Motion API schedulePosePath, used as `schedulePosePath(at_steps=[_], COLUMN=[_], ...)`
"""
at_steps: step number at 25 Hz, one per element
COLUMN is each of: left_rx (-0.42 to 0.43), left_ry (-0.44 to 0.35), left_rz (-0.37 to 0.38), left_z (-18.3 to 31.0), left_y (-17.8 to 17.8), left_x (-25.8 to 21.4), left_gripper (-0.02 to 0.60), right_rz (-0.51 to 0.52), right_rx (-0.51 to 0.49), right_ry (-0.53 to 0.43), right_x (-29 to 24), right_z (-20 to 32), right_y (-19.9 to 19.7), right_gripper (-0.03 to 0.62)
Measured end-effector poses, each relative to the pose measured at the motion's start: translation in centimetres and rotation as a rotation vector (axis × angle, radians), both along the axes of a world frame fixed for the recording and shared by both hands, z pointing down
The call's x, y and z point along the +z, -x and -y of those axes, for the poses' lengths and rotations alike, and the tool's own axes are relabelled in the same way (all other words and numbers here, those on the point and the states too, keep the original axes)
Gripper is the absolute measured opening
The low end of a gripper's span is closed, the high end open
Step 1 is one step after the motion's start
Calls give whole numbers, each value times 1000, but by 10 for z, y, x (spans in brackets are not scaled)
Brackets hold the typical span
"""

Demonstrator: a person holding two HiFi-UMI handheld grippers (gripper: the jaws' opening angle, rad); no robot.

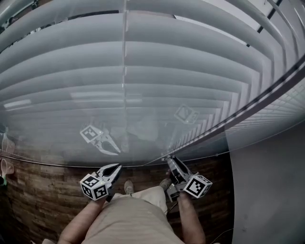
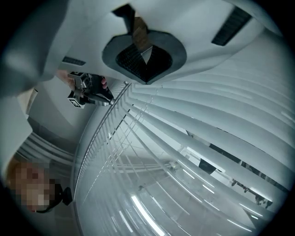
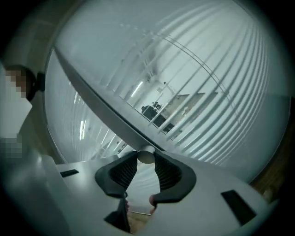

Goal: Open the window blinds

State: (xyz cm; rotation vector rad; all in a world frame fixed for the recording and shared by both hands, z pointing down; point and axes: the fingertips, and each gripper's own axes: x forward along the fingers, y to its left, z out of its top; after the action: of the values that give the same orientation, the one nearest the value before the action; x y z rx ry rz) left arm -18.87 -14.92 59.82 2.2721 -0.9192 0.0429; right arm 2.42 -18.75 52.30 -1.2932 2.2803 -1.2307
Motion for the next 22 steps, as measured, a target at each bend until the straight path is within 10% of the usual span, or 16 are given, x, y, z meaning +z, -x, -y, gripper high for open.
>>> schedulePosePath(at_steps=[11, 22], left_rx=[14, 9], left_ry=[-4, 1], left_rz=[-4, -11], left_z=[3, -4], left_y=[-6, -6], left_x=[-2, -21], left_gripper=[11, 11], right_rz=[734, 1058], right_rx=[-43, -67], right_ry=[248, 334], right_x=[10, -3], right_z=[4, 2], right_y=[-1, -3], right_gripper=[124, 124])
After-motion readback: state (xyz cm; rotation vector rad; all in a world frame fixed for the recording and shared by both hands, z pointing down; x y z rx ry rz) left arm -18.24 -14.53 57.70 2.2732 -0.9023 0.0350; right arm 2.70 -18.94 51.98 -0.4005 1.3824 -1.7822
